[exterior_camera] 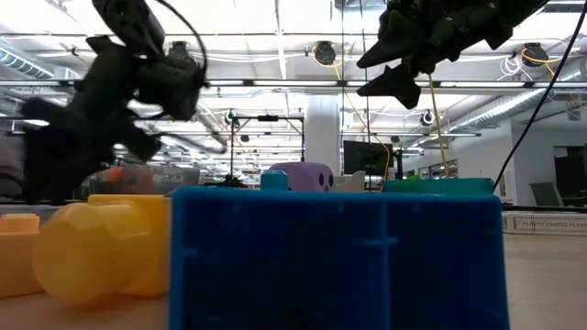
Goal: Pick & Place Toys
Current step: Put the blue deck of cards into the gray bin
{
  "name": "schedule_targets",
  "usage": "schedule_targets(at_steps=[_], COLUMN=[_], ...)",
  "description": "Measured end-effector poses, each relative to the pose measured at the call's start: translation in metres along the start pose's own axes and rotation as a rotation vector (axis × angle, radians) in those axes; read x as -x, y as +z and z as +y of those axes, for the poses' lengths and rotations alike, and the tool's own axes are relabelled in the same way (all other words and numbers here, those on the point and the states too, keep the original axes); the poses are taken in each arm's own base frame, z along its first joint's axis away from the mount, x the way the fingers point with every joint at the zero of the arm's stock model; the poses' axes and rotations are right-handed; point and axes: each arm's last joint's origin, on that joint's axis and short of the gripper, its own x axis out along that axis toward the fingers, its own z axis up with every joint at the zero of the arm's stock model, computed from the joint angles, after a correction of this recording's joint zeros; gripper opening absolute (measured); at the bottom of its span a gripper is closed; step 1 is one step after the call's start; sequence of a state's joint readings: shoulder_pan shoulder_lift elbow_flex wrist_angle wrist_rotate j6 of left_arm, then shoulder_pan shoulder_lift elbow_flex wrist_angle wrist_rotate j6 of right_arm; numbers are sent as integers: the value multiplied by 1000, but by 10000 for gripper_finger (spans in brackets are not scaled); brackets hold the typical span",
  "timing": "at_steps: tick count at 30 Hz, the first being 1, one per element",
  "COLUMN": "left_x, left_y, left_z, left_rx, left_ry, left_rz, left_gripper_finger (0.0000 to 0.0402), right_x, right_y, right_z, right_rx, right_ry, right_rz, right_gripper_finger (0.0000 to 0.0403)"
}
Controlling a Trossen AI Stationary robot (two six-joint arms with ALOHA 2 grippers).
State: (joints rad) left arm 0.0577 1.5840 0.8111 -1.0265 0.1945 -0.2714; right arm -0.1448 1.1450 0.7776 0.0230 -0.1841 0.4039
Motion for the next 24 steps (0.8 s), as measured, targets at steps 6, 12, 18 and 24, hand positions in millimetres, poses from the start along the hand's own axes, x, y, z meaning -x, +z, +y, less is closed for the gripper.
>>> schedule_targets(at_steps=[6,12,18,24], left_x=[30,55,56,56], left_y=[37,53,50,49], left_z=[-10,-17,-14,-15], left_rx=[-56,-105,-227,-252], left_ry=[-74,-52,73,94], left_rz=[-314,-486,-465,-454], left_gripper_finger=[337,337,337,338], right_x=[0,0,0,0], right_y=[1,1,1,1], right_z=[0,0,0,0], right_rx=[3,-15,-19,-13], right_ry=[4,3,2,0], right_rz=[-10,-10,-10,-11], right_gripper_finger=[233,233,233,233])
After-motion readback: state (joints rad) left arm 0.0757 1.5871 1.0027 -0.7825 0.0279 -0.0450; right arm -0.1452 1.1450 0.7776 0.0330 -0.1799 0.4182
